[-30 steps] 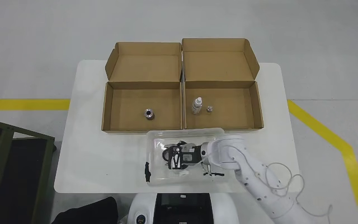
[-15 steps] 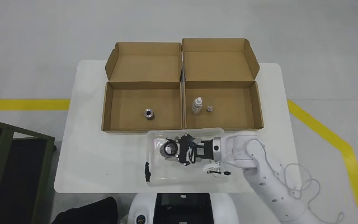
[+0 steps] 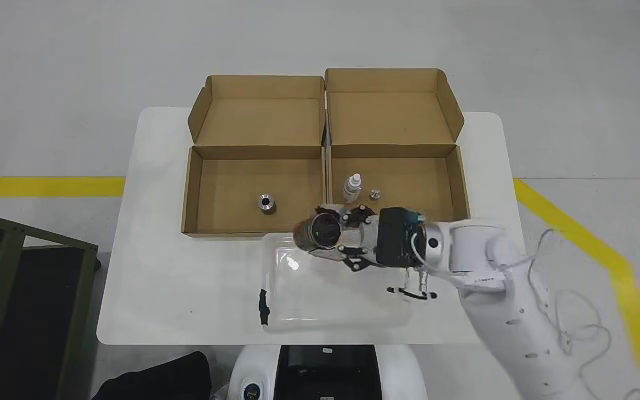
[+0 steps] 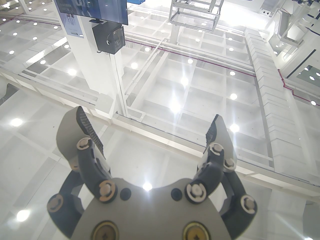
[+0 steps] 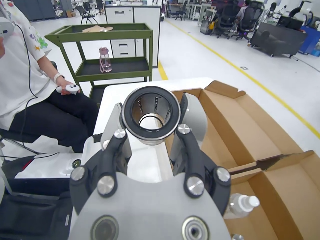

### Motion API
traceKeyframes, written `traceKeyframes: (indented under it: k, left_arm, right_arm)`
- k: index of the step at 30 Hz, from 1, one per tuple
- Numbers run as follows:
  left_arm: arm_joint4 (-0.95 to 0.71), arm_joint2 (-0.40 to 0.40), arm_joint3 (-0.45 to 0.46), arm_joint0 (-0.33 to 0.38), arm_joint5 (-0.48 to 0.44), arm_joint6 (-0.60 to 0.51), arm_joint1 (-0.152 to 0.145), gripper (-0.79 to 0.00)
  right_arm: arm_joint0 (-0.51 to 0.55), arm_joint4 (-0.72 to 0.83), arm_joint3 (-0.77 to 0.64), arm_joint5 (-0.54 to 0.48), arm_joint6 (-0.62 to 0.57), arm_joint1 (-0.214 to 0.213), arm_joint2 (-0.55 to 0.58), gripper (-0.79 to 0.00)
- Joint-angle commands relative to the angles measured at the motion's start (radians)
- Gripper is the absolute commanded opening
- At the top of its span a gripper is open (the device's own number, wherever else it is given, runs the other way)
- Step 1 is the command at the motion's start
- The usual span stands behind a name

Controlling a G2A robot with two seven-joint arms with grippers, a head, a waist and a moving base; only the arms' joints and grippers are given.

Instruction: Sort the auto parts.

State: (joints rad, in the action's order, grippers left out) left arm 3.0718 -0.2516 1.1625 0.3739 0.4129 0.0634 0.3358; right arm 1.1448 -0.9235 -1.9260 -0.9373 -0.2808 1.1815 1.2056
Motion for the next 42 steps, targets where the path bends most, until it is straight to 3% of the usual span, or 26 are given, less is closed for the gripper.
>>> traceKeyframes:
  k: [1, 9, 25, 33, 42]
  left_arm:
    - [0.000, 0.000, 0.000, 0.000, 0.000, 0.000, 0.000, 0.000]
    - [0.000, 0.000, 0.000, 0.000, 0.000, 0.000, 0.000, 0.000]
    - [0.000, 0.000, 0.000, 0.000, 0.000, 0.000, 0.000, 0.000]
    - [0.000, 0.000, 0.000, 0.000, 0.000, 0.000, 0.000, 0.000]
    - [0.000, 0.000, 0.000, 0.000, 0.000, 0.000, 0.000, 0.000]
  right_arm:
    - [0.005, 0.009, -0.027, 0.008, 0.018, -0.004, 0.028, -0.785]
    - [0.032, 0.034, -0.096, 0.050, 0.096, -0.014, 0.131, -0.785]
    - [0.068, 0.016, -0.148, 0.101, 0.247, -0.022, 0.228, -0.785]
    - [0.074, 0.001, -0.152, 0.105, 0.274, -0.024, 0.235, -0.785]
    - [0.038, -0.020, -0.091, 0.098, 0.214, -0.024, 0.158, -0.785]
